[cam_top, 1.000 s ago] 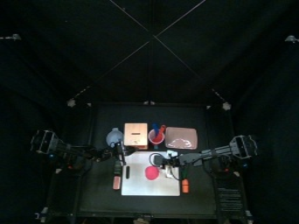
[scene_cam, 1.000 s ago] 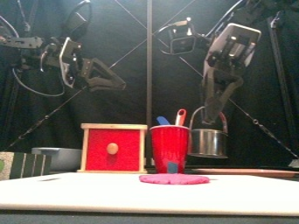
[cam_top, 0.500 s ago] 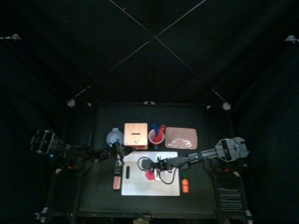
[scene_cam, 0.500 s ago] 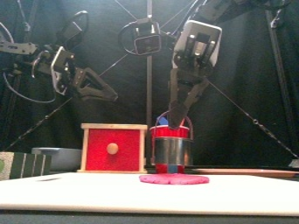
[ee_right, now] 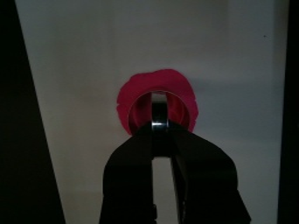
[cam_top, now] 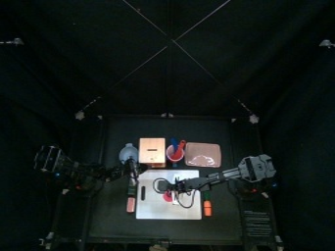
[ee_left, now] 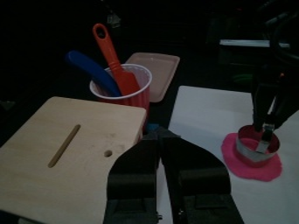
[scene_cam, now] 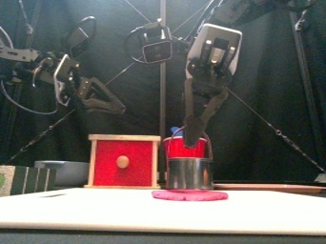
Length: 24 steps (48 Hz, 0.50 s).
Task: Get the cutter from the drawer then cut the dough then place the extra dough in the bowl
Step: Cut the dough
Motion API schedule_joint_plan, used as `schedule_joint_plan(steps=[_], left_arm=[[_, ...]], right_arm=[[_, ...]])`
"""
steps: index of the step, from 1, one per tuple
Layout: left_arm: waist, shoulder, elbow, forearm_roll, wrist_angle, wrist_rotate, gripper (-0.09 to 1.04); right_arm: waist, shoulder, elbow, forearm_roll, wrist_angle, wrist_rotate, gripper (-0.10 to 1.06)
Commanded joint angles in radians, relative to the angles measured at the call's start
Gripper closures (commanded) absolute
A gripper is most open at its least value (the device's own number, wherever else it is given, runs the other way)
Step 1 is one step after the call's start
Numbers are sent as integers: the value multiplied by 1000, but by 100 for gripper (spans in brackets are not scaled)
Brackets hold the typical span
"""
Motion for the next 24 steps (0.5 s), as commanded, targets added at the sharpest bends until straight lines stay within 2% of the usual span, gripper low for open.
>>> schedule_joint_plan(steps=[1,16,24], left_arm=[[-2,-11,-11,-2,-2,0,54],[-12,-11,-17,5,0,2,51],[-29,-9,-34,38,0,3,48]], right_arm=[[-3,-5,-20,0,-6,0,64],[-5,-3,-26,-2,-8,2,62],[-3,-64,-18,-3,-57,3,45]])
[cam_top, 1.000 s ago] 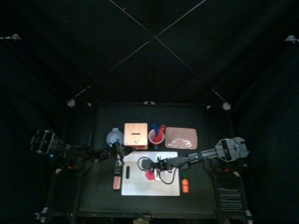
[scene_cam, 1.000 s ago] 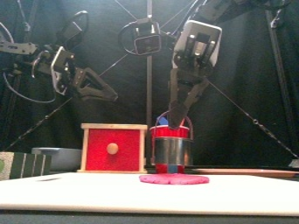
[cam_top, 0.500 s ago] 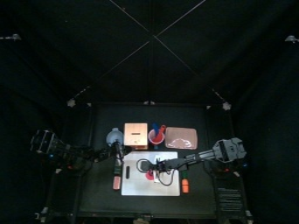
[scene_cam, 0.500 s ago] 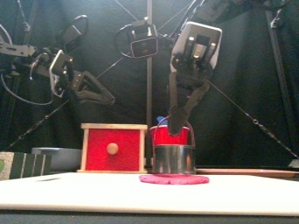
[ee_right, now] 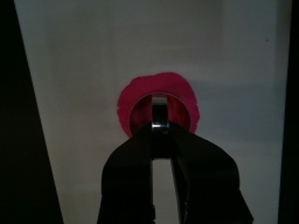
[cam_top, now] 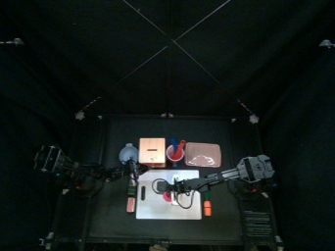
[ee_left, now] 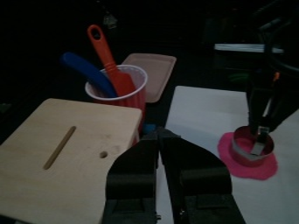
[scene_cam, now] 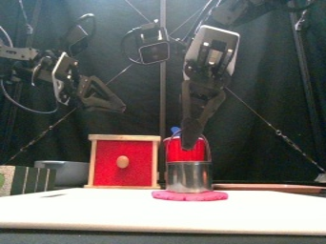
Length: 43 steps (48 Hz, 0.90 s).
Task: Get the cutter from the drawer then cut the dough then place the extra dough in the bowl
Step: Cut the dough
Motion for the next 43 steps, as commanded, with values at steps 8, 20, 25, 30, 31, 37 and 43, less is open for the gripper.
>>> schedule_joint_plan(steps=[8,20,25,30,31,37,43], left_arm=[[-18,-3,-41,32,-3,-2,42],[-29,15,-67,28,-3,-2,32],[-29,21,-72,28,-5,-2,32],[-29,21,-72,28,-3,0,32],[-29,21,-72,26,-3,0,32],[-28,21,-60,26,-5,0,32],[-26,23,-54,21,-5,0,32]], right_arm=[[0,-155,37,-15,-114,0,22],[3,-224,143,-29,-202,14,15],[5,-213,137,-28,-218,12,15],[6,-192,124,-28,-235,11,15],[6,-189,121,-29,-238,11,15],[5,-153,83,-34,-241,5,15],[0,-110,37,-37,-239,0,15]])
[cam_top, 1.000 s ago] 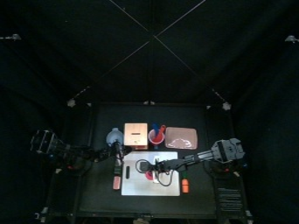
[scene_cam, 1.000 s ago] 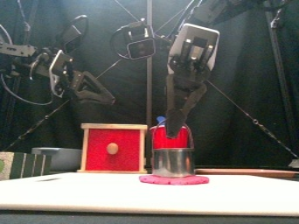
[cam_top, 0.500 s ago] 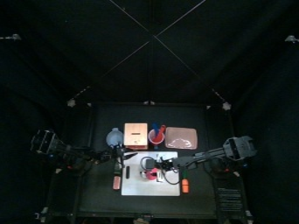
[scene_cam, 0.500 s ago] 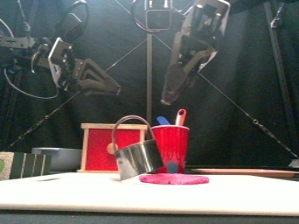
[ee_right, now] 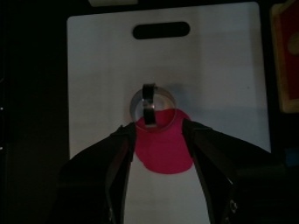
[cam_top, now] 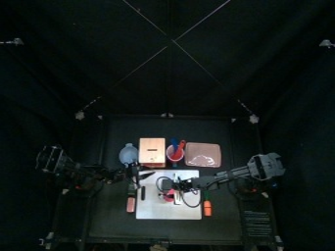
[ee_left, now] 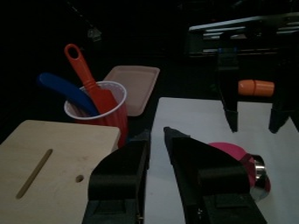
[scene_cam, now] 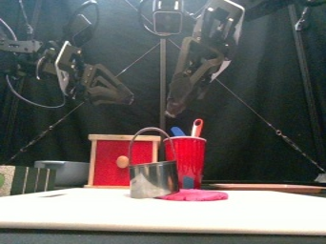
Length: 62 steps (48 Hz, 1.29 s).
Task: Get the cutter from the drawer then cut the dough then place the extra dough in the bowl
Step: Cut the dough
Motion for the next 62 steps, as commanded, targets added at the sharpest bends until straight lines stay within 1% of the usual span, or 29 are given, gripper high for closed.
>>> schedule_joint_plan(steps=[1,14,25,30,32,45,49,55,62], left_arm=[[0,-5,-9,-2,-5,2,32],[5,-5,5,-3,-5,5,32],[6,-5,11,-2,-6,3,32],[5,-5,15,-2,-6,3,32],[6,-5,17,-2,-5,3,32],[6,-3,17,-3,-6,3,32],[6,-5,18,-6,-5,2,32],[6,-5,20,-12,-5,3,32],[6,-5,21,-12,-5,3,32]], right_arm=[[-5,14,-60,-6,-6,-2,15],[-5,104,-135,-9,26,-3,15],[-6,146,-147,-9,66,-3,16],[-5,152,-155,-12,83,-3,17],[-3,152,-158,-12,86,-3,19],[0,152,-167,-11,92,-2,40],[2,146,-167,-9,103,2,45],[2,130,-164,-8,140,8,49],[6,84,-146,-9,204,9,49]])
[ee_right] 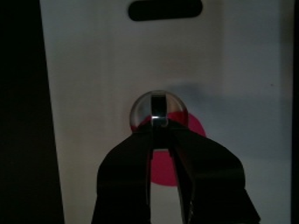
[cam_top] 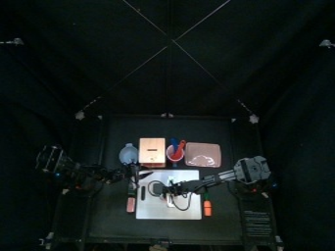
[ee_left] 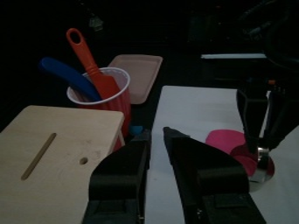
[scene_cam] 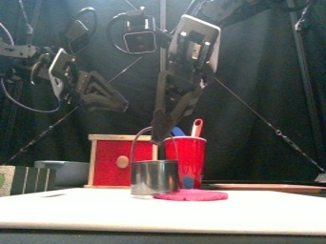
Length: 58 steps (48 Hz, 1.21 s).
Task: Get the cutter from the drawer then cut the dough then place the extra dough in the bowl
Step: Cut the dough
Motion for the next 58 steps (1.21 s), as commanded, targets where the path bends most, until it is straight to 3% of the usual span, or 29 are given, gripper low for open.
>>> schedule_joint_plan(steps=[1,58], left_arm=[[2,-5,-9,-2,-3,2,32],[3,-5,-11,-9,0,5,32]], right_arm=[[5,-80,-2,-3,41,2,49],[-5,-106,152,-6,-71,2,47]])
